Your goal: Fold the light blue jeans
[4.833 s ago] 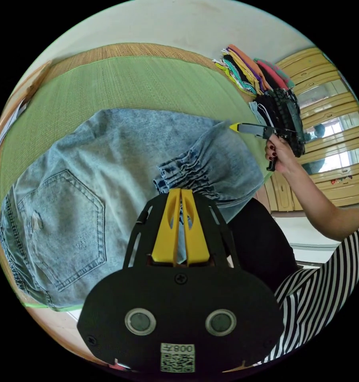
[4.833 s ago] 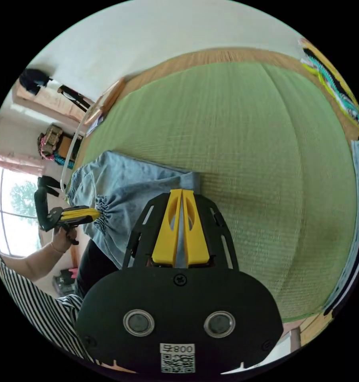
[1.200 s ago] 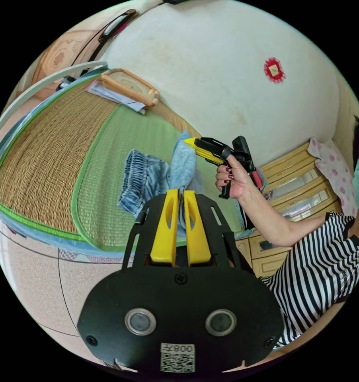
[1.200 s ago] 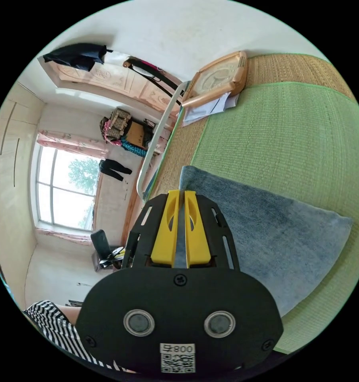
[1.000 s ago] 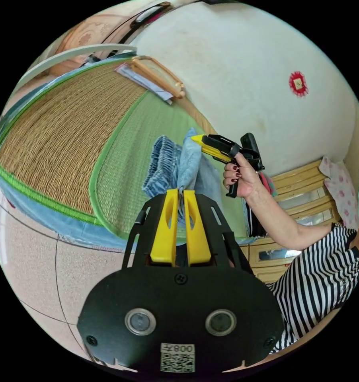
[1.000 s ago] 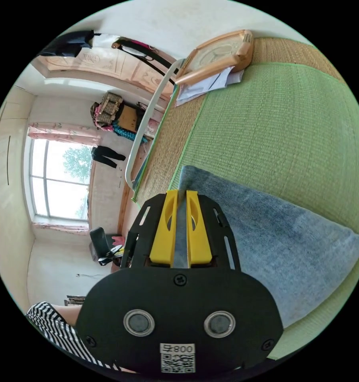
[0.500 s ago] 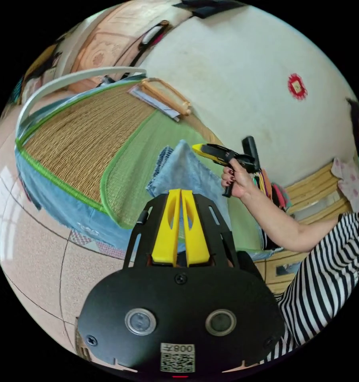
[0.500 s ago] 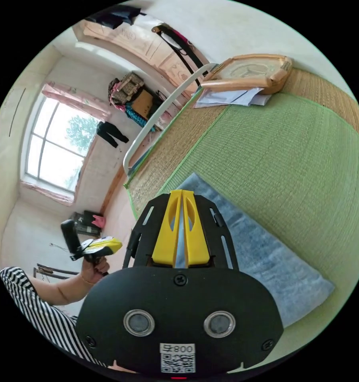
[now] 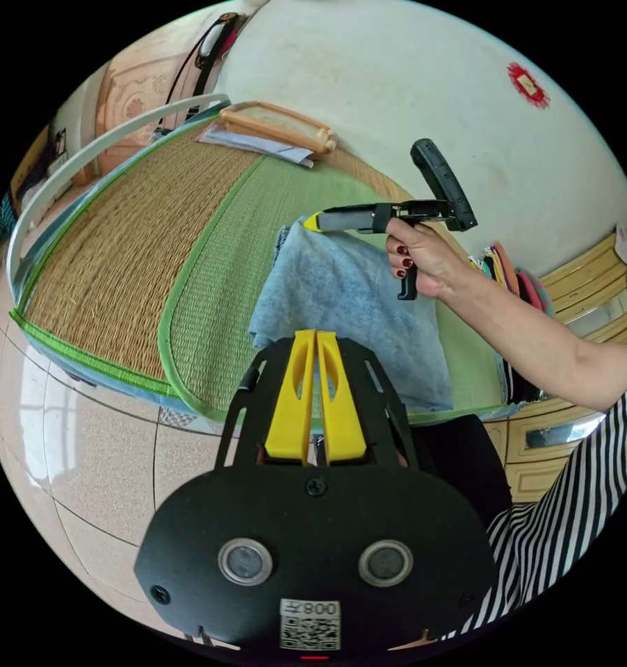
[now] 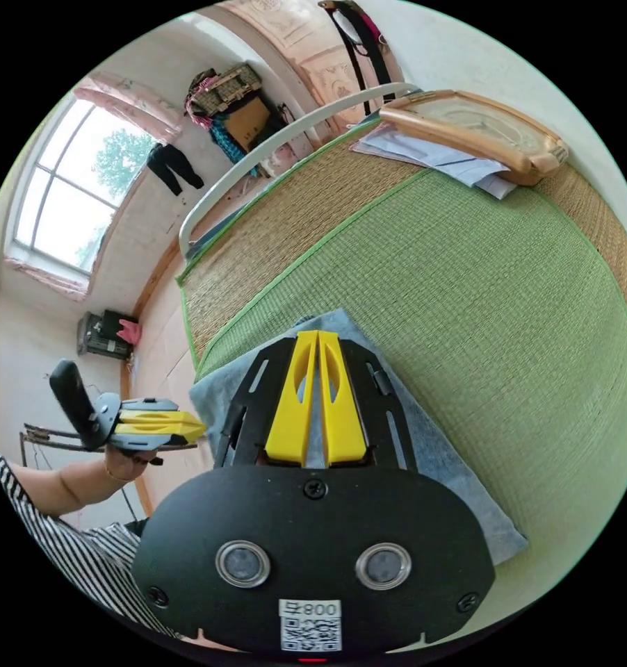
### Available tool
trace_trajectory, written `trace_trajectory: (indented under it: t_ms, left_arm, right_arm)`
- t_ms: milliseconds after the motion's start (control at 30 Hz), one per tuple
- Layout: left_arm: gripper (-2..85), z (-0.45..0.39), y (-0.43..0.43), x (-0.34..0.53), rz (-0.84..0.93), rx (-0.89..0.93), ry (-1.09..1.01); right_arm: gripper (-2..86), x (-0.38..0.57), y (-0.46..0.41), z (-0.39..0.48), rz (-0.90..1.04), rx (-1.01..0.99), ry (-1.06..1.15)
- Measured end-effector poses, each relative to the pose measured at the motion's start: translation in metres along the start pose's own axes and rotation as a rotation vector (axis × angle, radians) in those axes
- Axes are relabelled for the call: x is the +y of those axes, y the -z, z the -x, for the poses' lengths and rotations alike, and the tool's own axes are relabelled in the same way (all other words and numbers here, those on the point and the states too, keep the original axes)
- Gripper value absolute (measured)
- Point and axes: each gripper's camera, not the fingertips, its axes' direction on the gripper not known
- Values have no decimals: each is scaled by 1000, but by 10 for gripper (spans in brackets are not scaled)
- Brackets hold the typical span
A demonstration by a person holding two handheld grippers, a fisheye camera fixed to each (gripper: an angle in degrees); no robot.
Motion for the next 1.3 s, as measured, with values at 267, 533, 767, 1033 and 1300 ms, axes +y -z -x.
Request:
trace_trajectory:
  t_ms: [267,533,767,1033,1300]
  left_arm:
    - [1,-10,-32,-15,76,-95,-84]
    - [0,-19,-45,-32,92,-86,-45]
    - [1,-41,-40,-58,-44,-47,-69]
    - [1,-24,-88,-83,49,-76,-1]
    - [3,-46,-94,-84,93,82,-45]
  right_arm:
    - [1,174,59,28,4,-55,41]
    - [1,326,33,1,-14,-136,-236]
    - [1,312,113,-52,-224,-53,-241]
    - [1,295,104,-214,-271,-97,-484]
    - [1,372,122,-164,-313,-296,-346]
